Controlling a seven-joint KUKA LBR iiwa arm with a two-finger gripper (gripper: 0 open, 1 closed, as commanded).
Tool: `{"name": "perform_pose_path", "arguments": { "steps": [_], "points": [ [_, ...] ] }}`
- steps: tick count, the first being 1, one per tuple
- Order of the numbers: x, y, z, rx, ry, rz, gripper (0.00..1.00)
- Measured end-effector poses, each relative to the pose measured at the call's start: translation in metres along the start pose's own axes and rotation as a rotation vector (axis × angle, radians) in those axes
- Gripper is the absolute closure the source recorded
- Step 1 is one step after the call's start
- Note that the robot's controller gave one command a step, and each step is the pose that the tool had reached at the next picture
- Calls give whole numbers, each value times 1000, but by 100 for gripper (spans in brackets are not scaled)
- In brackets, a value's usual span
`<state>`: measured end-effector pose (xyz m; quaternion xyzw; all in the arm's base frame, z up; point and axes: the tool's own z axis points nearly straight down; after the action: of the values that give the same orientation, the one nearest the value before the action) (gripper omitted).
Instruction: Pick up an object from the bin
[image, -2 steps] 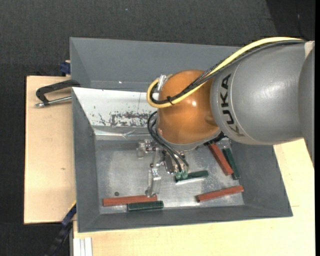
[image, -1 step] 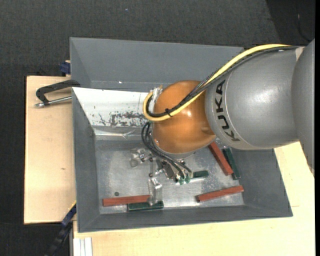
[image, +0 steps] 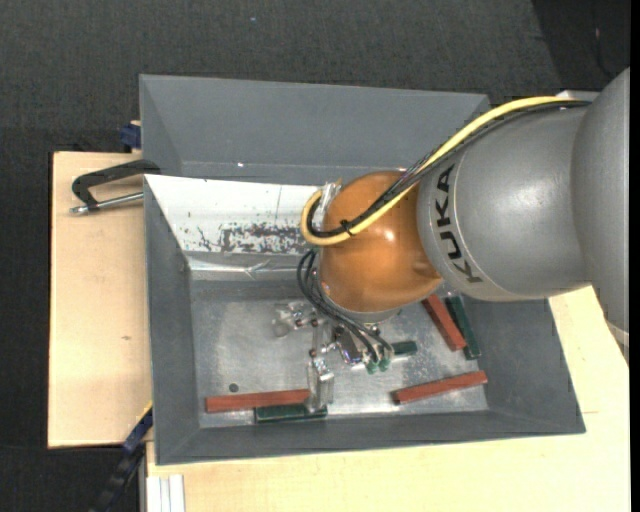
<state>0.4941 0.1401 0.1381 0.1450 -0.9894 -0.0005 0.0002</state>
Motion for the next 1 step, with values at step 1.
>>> {"name": "perform_pose_path", "arguments": {
  "steps": [1],
  "points": [
    [-4, 6, 36, 1, -8, -107, 0]
  ]
}}
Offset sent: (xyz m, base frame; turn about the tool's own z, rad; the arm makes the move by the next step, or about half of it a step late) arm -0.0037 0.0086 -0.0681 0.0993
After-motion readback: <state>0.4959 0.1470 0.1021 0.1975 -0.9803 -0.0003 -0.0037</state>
